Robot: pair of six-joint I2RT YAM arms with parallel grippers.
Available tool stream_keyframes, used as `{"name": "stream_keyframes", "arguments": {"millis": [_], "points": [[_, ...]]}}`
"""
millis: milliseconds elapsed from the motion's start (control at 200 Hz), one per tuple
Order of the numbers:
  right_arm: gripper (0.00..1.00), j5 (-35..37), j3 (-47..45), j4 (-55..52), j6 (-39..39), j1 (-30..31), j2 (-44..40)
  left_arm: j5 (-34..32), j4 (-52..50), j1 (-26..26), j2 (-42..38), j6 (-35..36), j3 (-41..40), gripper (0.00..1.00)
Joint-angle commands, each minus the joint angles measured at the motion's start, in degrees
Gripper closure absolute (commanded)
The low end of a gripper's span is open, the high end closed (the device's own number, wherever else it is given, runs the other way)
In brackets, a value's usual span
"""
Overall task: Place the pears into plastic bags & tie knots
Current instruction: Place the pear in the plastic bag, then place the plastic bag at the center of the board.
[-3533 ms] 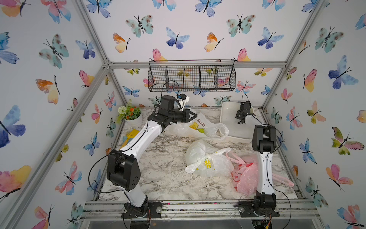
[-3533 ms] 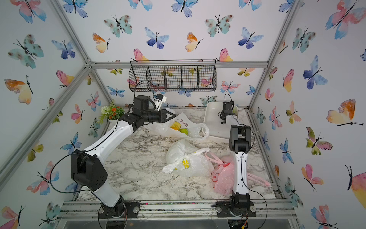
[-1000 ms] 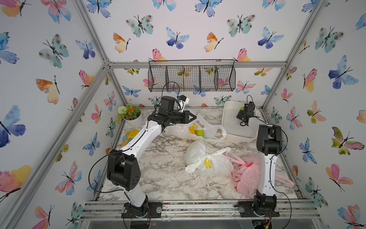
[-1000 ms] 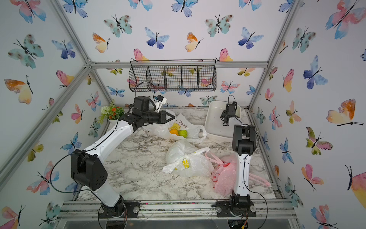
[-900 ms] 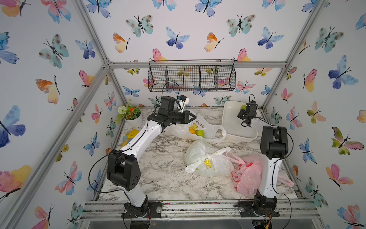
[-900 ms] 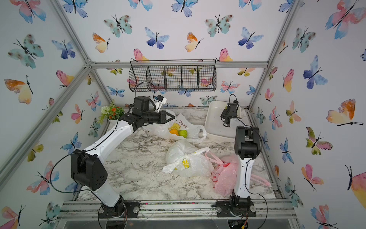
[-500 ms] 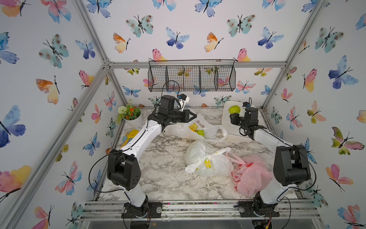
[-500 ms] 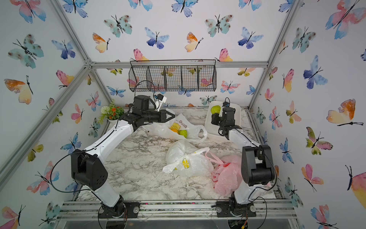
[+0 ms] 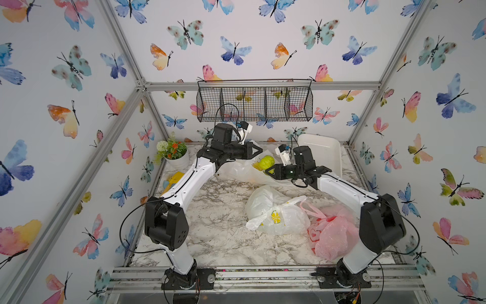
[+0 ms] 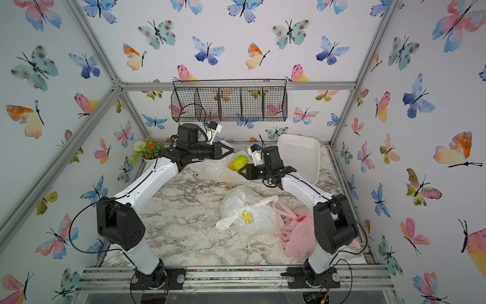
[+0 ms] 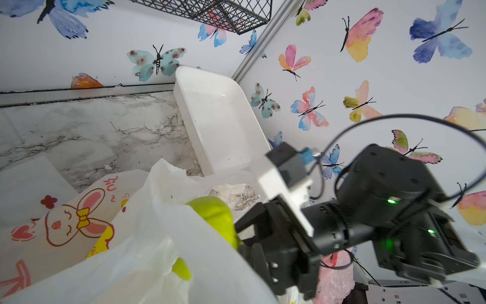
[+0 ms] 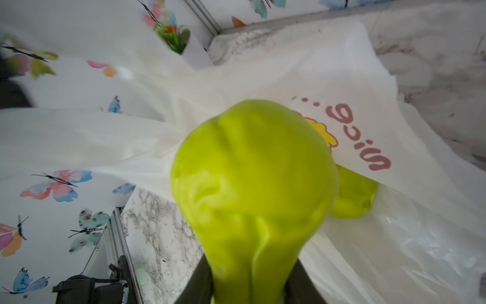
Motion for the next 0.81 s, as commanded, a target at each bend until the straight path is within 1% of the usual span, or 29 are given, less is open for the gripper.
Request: {"name": "stream_keyframes", "arguments": {"millis": [0, 30, 100, 160, 200, 245, 330, 460, 541, 581, 661, 741, 801], "points": [[0.64, 0.9, 6.7, -7.1, 0.8, 0.0, 7.2, 0.7, 1.1, -0.2, -2.4, -0.3, -0.9, 1.0], [0.58, 2.0, 8.6, -7.3, 1.3, 0.0, 8.6, 0.9, 1.2, -0.4, -2.5, -0.5, -1.3, 1.0], [0.38, 3.7, 13.5, -6.9, 2.3, 0.5, 10.0, 1.3, 1.7, -0.8, -2.7, -0.7, -2.5, 1.0], [0.27, 4.9, 17.0, -7.8, 1.7, 0.9, 9.2, 0.9, 2.2, -0.8, -3.0, -1.1, -3.3, 1.0], [0.22, 6.6, 17.9, -9.2, 1.2, 1.0, 7.6, 0.4, 2.4, -0.7, -3.5, -1.1, -3.8, 1.0], [0.2, 8.8, 17.3, -10.7, 0.4, 1.0, 5.4, -0.3, 3.0, -0.5, -4.1, -1.2, -4.4, 1.0], [0.18, 16.7, 14.1, -16.6, -2.4, 0.2, 0.5, -0.5, 3.9, 0.4, -4.8, -1.8, -5.0, 1.0], [0.18, 34.7, 6.7, -24.8, -4.3, -0.3, -9.0, -0.2, 4.6, 0.8, -5.1, -2.0, -5.6, 1.0], [0.16, 41.6, 4.1, -29.0, -4.2, -0.7, -13.0, 0.4, 5.0, 0.8, -5.0, -2.4, -5.7, 1.0], [0.15, 42.7, 3.8, -31.3, -3.9, -1.0, -13.5, 0.7, 5.3, 0.8, -4.9, -2.6, -5.8, 1.0], [0.14, 42.2, 2.9, -33.5, -3.3, -1.4, -13.1, 1.1, 5.7, 0.8, -4.9, -2.6, -6.1, 1.0], [0.13, 38.8, 1.1, -30.4, -3.0, -2.2, -12.1, 1.1, 5.7, 0.8, -5.2, -2.6, -6.5, 1.0], [0.13, 36.8, 0.6, -25.9, -3.3, -2.8, -10.3, 1.0, 6.0, 0.8, -5.5, -2.7, -6.9, 1.0]]}}
